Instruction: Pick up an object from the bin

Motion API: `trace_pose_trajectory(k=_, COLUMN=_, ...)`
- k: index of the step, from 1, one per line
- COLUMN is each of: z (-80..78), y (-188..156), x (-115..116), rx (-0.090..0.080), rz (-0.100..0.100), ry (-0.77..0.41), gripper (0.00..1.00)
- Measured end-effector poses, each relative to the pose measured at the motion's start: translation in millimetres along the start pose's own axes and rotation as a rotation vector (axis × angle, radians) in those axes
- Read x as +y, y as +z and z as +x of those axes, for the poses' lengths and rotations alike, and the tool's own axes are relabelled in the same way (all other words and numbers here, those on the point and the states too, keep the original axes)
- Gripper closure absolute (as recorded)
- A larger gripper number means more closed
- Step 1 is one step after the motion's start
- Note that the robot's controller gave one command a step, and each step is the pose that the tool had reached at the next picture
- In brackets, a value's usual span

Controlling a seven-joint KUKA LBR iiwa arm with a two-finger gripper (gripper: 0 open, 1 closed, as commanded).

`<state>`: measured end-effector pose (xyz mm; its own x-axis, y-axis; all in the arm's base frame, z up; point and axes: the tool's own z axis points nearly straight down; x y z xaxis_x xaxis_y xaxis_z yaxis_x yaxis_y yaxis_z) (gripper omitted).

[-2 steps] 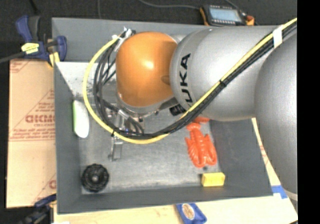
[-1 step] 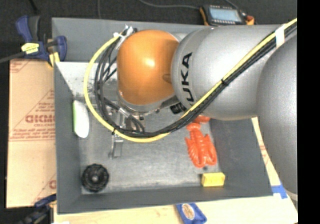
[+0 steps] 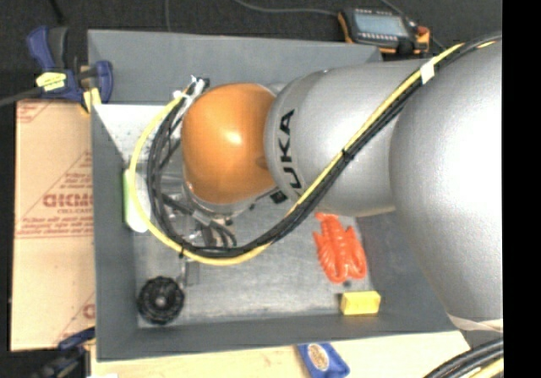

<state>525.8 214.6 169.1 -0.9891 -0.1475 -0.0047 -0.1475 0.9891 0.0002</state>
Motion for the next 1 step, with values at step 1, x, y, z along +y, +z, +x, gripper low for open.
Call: trace_pose_trajectory(k=1, z=22.5, y=16.4, x=27.6, rx=0.006, rz=0.000, ry=-0.192, gripper=0.00)
